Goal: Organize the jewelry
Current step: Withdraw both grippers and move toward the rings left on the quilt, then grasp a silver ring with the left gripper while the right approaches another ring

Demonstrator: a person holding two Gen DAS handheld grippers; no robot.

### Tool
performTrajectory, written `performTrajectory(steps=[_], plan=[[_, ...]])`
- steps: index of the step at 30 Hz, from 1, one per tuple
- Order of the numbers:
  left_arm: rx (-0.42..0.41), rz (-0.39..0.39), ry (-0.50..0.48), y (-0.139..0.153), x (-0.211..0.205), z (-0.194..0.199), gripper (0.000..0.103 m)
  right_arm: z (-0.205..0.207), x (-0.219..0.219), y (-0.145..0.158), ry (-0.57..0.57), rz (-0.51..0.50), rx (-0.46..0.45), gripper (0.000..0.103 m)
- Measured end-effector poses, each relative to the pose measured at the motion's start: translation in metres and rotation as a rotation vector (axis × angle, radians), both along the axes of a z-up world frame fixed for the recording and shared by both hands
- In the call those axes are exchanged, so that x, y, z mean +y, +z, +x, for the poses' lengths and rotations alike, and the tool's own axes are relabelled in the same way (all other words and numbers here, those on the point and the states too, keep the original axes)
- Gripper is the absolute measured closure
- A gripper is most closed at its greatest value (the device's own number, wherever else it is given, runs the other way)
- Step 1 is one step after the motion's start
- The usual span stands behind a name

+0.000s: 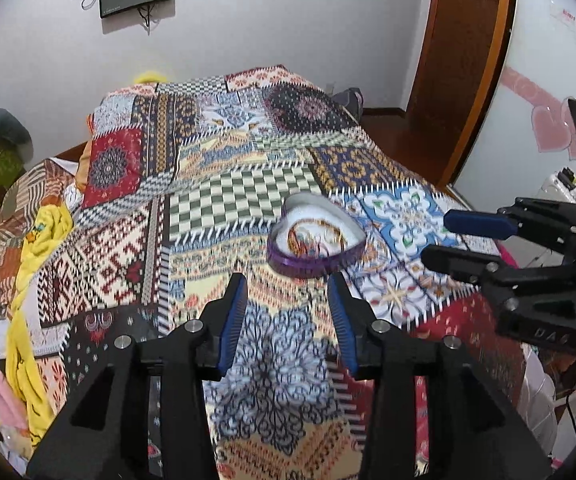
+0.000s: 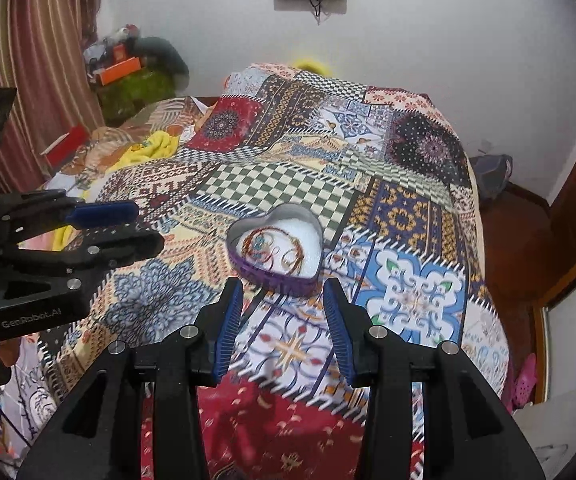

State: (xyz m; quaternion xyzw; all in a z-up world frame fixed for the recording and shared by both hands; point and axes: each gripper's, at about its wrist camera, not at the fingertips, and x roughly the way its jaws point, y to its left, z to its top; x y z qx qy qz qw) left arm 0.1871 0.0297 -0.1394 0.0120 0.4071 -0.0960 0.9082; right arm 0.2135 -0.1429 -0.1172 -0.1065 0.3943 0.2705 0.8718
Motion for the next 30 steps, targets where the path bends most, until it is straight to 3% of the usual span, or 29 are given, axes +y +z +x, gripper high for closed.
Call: performTrajectory(steps=[20,27,30], plan=[[0.193,-0.044,-0.093,-0.064,-0.034,-0.018,0.062,-0.021,-0.017,-0.063,-0.028,-0.028,0.171,0.065],[0.211,-0.065,-0.097,-0.076,-0.041,-0.011,0.063,-0.020,-0.023,-0.067,-0.038,-0.011,0.189,0.065],[0.198,-0.078,-0.091,-0.078,-0.040,-0.011,0.068,-0.020,-0.024,-0.069,-0.037,-0.005,0.196,0.065]])
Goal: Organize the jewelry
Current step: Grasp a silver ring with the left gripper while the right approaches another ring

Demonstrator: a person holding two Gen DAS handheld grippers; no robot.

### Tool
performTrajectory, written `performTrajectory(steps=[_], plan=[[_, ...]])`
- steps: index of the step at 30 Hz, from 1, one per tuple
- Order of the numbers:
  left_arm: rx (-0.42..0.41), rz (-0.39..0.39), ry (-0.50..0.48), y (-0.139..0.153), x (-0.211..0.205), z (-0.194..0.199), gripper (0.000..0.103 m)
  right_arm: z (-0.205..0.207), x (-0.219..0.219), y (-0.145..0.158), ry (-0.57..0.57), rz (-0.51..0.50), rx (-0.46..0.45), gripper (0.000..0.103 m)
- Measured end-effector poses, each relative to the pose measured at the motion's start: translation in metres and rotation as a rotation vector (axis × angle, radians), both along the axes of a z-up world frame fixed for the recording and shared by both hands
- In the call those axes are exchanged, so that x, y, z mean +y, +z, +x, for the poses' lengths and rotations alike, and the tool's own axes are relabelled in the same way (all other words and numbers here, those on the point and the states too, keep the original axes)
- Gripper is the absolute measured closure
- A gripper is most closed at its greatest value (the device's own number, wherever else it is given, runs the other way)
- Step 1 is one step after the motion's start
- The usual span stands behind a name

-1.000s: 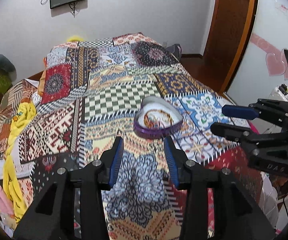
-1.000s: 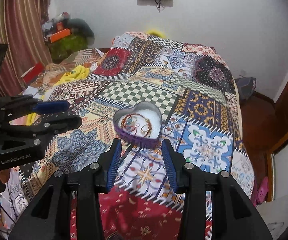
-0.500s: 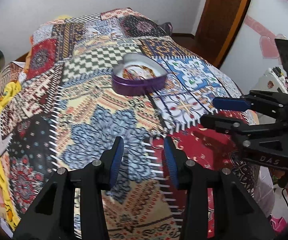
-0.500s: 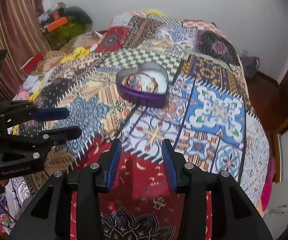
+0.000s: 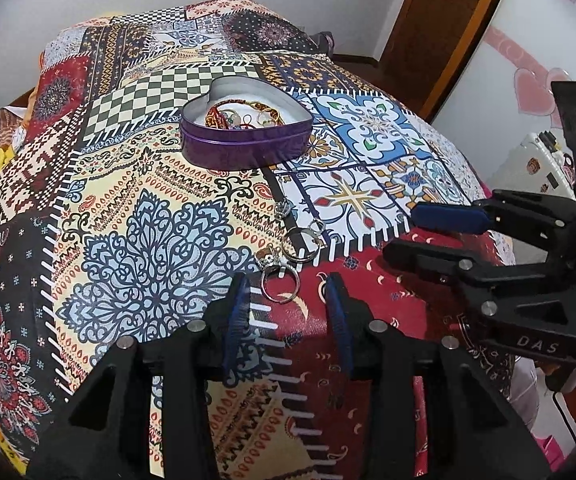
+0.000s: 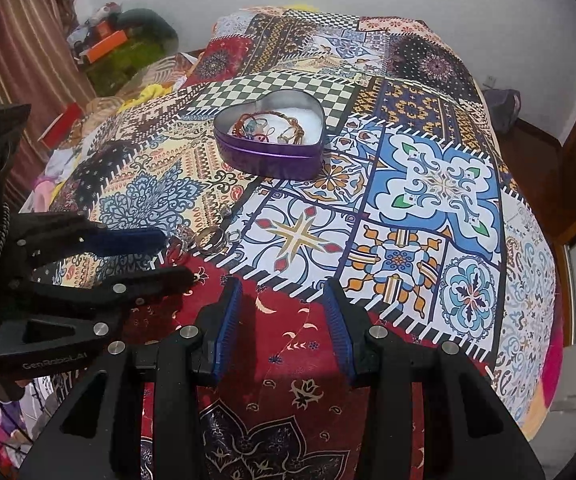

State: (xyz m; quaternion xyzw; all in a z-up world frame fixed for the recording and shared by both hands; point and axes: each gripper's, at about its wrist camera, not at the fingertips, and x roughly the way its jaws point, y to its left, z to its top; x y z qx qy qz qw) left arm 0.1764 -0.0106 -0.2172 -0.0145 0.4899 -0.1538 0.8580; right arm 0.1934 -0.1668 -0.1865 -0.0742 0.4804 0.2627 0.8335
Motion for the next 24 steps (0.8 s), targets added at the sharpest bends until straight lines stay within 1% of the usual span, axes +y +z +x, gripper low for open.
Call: performTrajectory(steps=[2,4,5,8,11,16,19,20,22,24], plan=[[-0.009,0.004,0.005,-0.001,0.000,0.002,0.072,0.001,0.001,-0.001,0.002,0.001,0.002,0.065],[-0.019,0.009,0.018,-0.002,0.002,0.004,0.082,0.000,0.003,-0.002,0.008,-0.002,-0.001,0.065],[-0.023,0.012,0.028,-0.003,0.003,0.005,0.083,0.000,0.005,-0.002,0.011,-0.002,-0.001,0.065],[-0.037,0.002,0.050,-0.003,0.007,0.005,0.083,-0.002,0.009,-0.001,0.021,-0.001,0.001,0.065],[-0.052,0.013,0.067,0.000,0.012,0.001,0.083,-0.002,0.013,0.000,0.031,0.008,0.002,0.065],[-0.088,0.015,0.109,0.011,0.031,-0.009,0.084,-0.006,0.029,-0.001,0.083,0.038,0.025,0.065],[-0.099,0.012,0.124,0.014,0.040,-0.014,0.084,-0.007,0.041,-0.001,0.104,0.032,0.014,0.065],[-0.102,0.015,0.128,0.015,0.043,-0.015,0.084,-0.007,0.044,-0.001,0.108,0.033,0.013,0.066],[-0.106,0.024,0.135,0.015,0.047,-0.018,0.084,-0.005,0.051,-0.002,0.121,0.039,0.022,0.075],[-0.107,0.022,0.142,0.014,0.050,-0.019,0.084,-0.002,0.056,-0.004,0.129,0.040,0.036,0.076]])
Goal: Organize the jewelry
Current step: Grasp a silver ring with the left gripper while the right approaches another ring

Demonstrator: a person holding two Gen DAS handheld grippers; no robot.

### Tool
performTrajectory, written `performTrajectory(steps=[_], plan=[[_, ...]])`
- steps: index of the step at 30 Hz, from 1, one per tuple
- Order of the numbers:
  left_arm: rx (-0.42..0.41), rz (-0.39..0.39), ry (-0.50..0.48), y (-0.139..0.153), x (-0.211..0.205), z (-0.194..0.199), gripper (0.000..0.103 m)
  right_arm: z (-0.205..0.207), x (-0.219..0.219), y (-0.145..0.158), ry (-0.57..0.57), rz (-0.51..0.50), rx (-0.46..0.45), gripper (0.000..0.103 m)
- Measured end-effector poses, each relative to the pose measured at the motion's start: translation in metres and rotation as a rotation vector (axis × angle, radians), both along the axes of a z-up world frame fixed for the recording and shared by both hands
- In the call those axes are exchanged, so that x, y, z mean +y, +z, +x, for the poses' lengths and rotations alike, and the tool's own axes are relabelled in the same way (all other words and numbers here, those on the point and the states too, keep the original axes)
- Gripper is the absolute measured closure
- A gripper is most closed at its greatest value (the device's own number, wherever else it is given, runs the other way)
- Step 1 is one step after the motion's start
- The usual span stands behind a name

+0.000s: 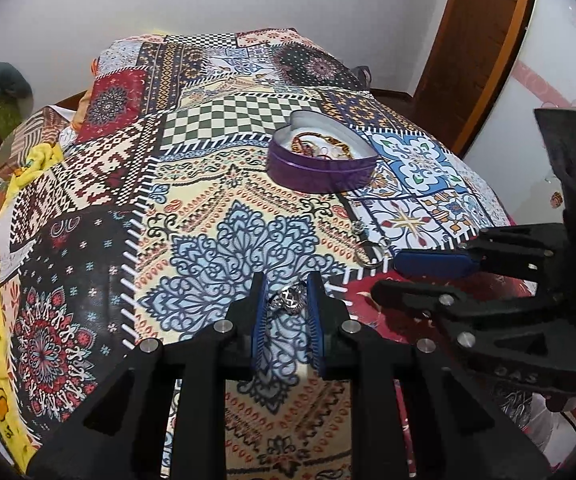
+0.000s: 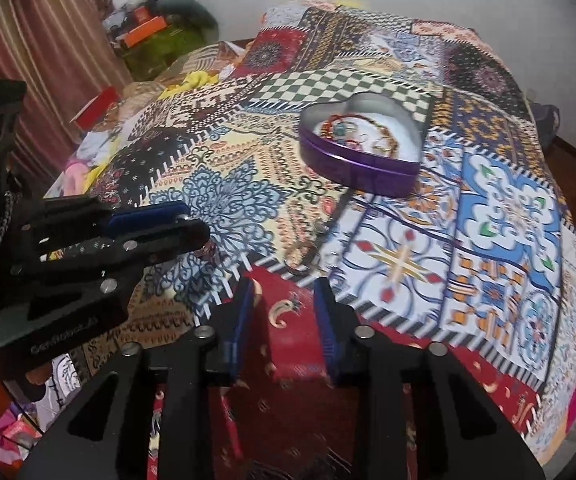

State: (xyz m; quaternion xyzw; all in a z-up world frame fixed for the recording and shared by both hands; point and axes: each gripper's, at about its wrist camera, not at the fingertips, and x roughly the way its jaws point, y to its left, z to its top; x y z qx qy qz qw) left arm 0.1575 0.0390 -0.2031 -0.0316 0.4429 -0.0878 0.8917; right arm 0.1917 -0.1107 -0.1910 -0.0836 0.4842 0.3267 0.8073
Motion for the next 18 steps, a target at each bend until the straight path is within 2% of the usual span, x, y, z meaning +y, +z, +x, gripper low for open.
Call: performTrajectory(steps=[12,14,18], plan=[[0.001,-0.028,0.020,-0.003,0.008,0.000,0.084,0.014,0.017,-0.006,0.001,-0.082,-0.041,0.076],[0.000,-0.029,0.021,-0.002,0.009,0.000,0.084,0.013,0.018,-0.007,0.005,-0.092,-0.054,0.083],[-0.006,-0.021,0.023,0.000,0.009,0.001,0.084,0.011,0.018,-0.005,0.010,-0.090,-0.069,0.083]])
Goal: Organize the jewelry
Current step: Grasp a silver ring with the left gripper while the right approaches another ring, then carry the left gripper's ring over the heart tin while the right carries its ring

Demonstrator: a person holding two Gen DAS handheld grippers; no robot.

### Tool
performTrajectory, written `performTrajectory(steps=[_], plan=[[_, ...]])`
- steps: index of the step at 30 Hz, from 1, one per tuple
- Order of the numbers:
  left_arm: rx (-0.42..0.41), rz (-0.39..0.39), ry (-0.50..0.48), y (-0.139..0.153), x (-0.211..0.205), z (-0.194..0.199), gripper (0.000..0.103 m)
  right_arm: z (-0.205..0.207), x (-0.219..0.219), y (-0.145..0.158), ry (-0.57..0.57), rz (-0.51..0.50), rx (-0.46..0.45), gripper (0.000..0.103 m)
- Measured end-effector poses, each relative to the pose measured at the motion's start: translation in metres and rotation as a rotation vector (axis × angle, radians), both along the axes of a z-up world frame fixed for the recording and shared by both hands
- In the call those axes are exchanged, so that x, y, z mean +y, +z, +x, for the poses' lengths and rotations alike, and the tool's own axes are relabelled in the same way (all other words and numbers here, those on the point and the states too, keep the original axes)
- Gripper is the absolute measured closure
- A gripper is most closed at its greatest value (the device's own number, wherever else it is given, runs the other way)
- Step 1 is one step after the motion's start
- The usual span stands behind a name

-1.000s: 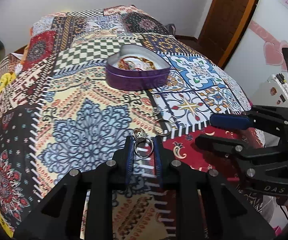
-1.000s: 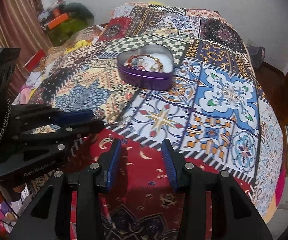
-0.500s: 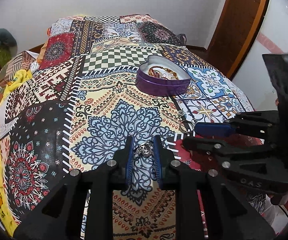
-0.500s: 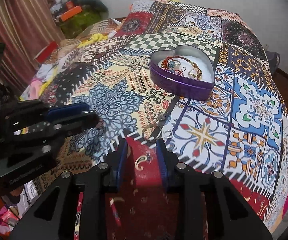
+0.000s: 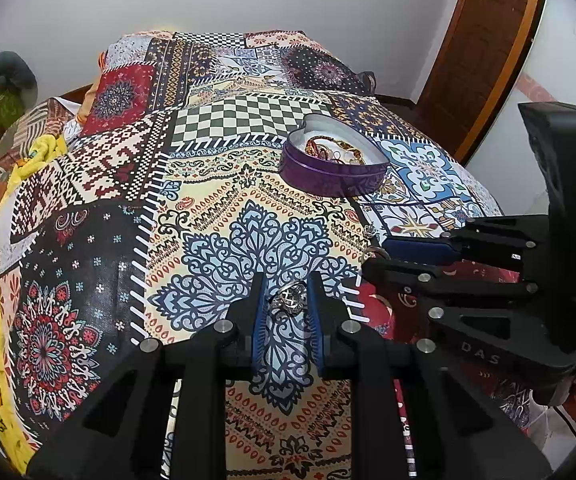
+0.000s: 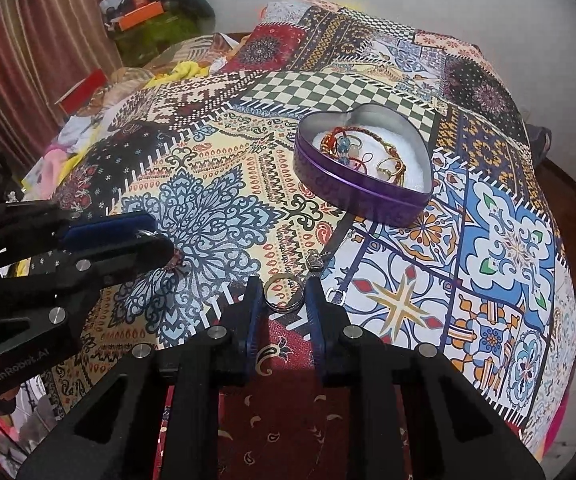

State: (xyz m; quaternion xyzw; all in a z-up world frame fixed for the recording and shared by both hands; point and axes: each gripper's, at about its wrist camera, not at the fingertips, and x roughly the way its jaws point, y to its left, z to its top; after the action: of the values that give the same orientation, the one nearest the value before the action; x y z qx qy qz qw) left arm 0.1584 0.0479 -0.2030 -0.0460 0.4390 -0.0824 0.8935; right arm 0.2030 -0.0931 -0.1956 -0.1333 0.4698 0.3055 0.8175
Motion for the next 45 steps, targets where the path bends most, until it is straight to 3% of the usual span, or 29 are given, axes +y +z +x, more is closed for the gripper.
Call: performTrajectory(steps=[27,35,45], plan=[[-0.137,0.018,-0.041,0.056,-0.028,0.044,0.084,0.029,-0.055,0.071,-0.136,0.184,-0.150,0.083],[-0.158,0.018,-0.052,0.062,-0.035,0.069,0.084,0.051,-0.057,0.073,-0.146,0.199,-0.167,0.083],[-0.131,0.001,-0.050,0.047,-0.033,0.102,0.084,0.081,-0.049,0.054,-0.144,0.182,-0.131,0.083]])
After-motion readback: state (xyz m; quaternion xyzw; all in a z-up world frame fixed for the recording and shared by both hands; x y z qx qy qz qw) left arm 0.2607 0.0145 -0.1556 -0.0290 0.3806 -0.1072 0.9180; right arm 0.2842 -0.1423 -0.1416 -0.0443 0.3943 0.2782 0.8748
